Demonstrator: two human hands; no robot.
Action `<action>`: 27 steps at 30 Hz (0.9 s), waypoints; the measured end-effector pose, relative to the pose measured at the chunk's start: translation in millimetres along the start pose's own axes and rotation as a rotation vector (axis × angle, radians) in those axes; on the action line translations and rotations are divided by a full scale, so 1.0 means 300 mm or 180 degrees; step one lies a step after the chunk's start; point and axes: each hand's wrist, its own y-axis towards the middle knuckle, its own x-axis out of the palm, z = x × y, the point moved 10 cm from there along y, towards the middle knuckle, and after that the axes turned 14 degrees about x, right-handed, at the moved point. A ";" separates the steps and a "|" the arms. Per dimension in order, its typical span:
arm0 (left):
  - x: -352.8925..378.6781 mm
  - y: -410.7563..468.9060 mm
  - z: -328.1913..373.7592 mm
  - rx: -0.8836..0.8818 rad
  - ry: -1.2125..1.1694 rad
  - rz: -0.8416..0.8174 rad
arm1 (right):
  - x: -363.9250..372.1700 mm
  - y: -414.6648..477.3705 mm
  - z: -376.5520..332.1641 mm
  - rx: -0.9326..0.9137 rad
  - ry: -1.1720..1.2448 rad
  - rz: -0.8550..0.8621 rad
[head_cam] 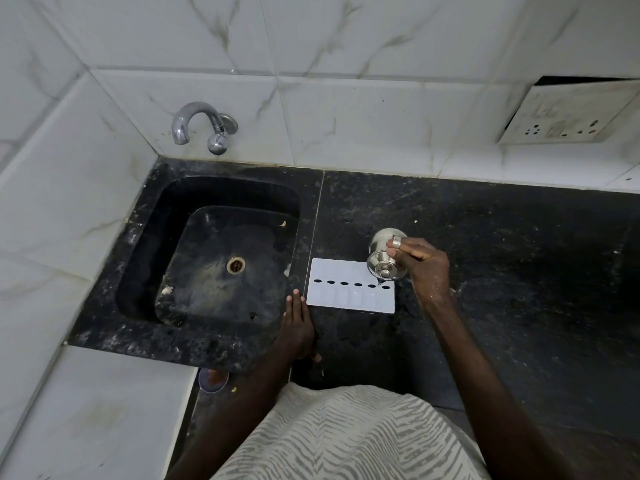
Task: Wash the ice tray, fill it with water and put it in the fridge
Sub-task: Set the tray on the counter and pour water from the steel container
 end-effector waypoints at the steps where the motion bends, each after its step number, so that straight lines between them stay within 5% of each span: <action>1: -0.002 -0.002 0.001 0.0008 0.0014 0.0010 | 0.006 -0.002 -0.004 -0.0030 -0.0016 -0.0023; 27: 0.007 0.005 -0.006 0.0002 0.0014 0.0047 | 0.015 0.011 -0.003 0.0181 0.0240 0.0022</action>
